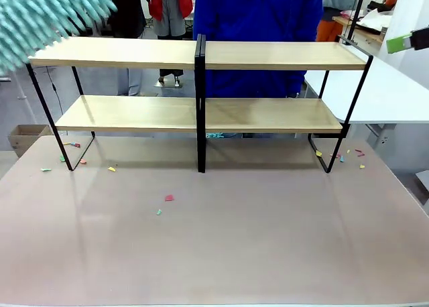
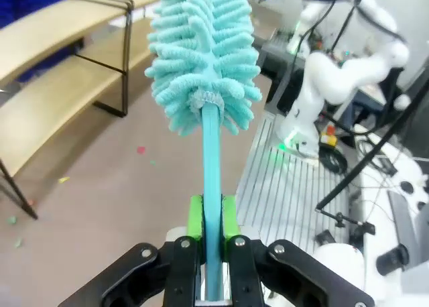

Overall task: Clean the shelves.
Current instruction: Clean another randomly selected level of the Shelf with the Duster, then place the Duster on the table.

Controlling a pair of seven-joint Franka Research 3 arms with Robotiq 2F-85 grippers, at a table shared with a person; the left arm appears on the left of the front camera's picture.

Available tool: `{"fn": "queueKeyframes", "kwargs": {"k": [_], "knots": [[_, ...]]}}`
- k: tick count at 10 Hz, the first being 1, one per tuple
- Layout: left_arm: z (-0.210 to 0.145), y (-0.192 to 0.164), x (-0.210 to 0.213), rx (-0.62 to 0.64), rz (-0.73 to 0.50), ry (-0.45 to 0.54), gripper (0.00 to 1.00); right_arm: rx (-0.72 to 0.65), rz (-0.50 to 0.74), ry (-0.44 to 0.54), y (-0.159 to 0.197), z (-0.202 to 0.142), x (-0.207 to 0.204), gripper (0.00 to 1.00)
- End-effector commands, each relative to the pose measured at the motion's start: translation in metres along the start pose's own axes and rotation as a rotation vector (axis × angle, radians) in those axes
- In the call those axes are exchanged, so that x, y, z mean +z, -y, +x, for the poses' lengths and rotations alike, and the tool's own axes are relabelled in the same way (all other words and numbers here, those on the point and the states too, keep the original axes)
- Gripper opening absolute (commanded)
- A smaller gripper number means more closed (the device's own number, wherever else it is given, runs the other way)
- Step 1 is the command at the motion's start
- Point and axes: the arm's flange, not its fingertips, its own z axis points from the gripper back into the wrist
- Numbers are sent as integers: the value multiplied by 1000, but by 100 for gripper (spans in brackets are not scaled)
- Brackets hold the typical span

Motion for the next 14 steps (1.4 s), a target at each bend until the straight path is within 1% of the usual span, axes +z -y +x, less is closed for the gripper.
{"fn": "queueKeyframes", "kwargs": {"k": [1,14], "knots": [[13,13,-11,-20,2,-52,13,5,5,2,0,-1,-1,100],[13,13,-11,-20,2,-52,13,5,5,2,0,-1,-1,100]]}}
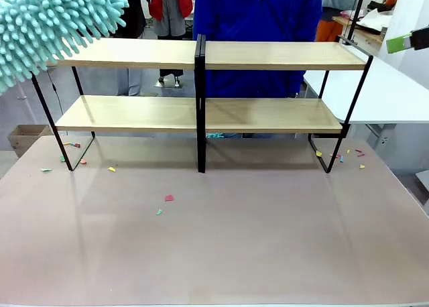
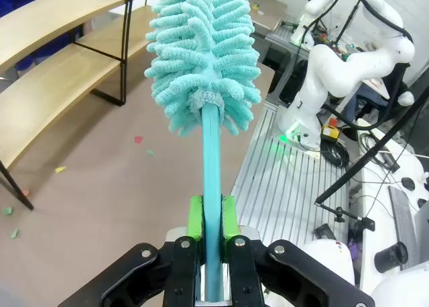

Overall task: Clean the shelves.
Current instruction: Place the Duster on the table.

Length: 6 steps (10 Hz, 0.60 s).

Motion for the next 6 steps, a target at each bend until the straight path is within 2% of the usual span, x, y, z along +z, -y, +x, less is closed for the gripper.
{"fn": "queueKeyframes", "kwargs": {"k": [1,6], "knots": [[4,0,2,-28,-11,18,13,5,5,2,0,-1,-1,100],[-1,0,0,0,2,-3,13,0,0,0,0,0,0,100]]}}
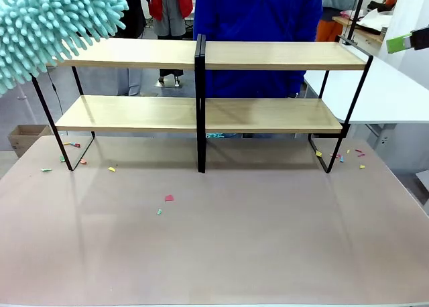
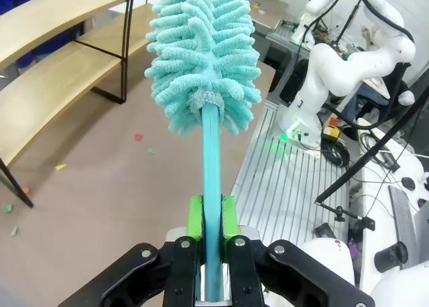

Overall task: Clean the shelves.
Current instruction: Place the Duster on the table.

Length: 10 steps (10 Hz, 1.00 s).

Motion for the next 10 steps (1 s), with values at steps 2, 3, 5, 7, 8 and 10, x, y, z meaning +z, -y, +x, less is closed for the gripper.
{"fn": "queueKeyframes", "kwargs": {"k": [2,3,5,7,8,10], "knots": [[-21,15,-33,-105,-194,-165,13,-42,115,-99,-24,-14,-37,100],[-38,11,-42,-93,-318,-230,13,-161,251,-174,-34,-28,-55,100],[-78,-19,-77,11,-366,-493,13,-548,393,-574,-47,-73,-101,100],[-102,-54,-107,66,-284,-533,13,-853,384,-679,-19,-128,-106,100],[-108,-80,-121,100,-237,-526,13,-958,324,-696,-2,-156,-97,100],[-104,-109,-148,176,-188,-538,13,-678,351,-623,0,-111,-121,100]]}}
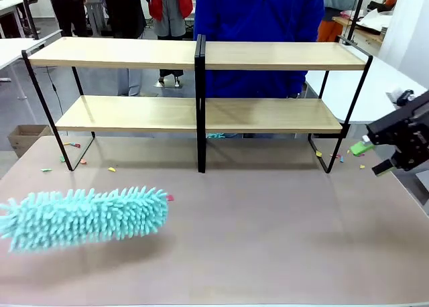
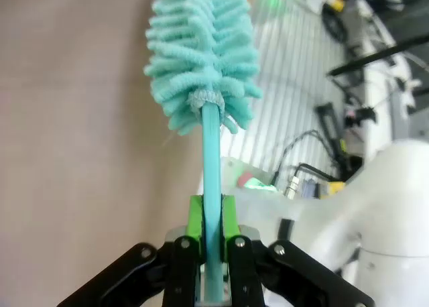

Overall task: Clean the shelves.
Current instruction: Place the Duster on the table.

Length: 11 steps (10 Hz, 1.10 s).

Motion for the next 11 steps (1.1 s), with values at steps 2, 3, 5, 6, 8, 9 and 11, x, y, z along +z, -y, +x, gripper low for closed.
{"fn": "queueKeyframes", "kwargs": {"k": [2,3,5,6,8,9,11], "knots": [[43,-25,-3,77,-22,58,13,171,23,1,-45,1,-14,100],[47,-32,-6,90,-42,39,13,171,23,1,-45,1,-14,100],[50,-35,-4,90,-2,-29,72,171,23,1,-45,1,-14,100],[50,-34,0,93,21,-13,100,171,23,1,-45,1,-14,100],[40,-30,27,119,174,68,100,171,23,1,-45,1,-14,100],[33,-22,52,137,287,144,95,171,23,1,-45,1,-14,100],[28,19,81,69,216,307,100,171,23,1,-45,1,-14,100]]}}
